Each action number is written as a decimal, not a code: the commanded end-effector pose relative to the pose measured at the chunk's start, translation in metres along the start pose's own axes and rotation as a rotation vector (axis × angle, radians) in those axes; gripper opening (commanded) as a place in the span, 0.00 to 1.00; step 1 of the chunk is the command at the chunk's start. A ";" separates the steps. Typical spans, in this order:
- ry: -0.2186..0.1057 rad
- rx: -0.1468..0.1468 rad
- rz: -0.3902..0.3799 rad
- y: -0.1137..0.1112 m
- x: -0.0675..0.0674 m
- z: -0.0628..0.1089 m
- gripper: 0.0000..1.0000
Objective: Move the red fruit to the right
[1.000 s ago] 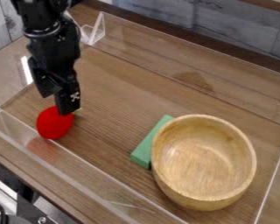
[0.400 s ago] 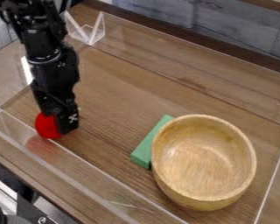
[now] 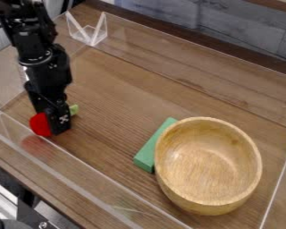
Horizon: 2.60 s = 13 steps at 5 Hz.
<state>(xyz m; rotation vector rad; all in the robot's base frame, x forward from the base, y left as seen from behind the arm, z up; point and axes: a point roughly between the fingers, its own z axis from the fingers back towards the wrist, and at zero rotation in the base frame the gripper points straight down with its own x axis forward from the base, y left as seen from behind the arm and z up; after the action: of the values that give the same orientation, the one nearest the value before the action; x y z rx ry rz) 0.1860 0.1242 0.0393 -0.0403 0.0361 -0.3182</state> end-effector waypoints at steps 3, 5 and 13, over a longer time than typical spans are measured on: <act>-0.007 0.002 0.012 0.002 0.005 0.007 1.00; -0.004 -0.010 0.035 0.002 0.010 0.013 0.00; -0.156 -0.031 0.161 -0.023 0.073 0.053 0.00</act>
<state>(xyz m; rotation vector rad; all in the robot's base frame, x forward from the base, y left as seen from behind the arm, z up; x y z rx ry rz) 0.2428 0.0763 0.0764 -0.1213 -0.0585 -0.1557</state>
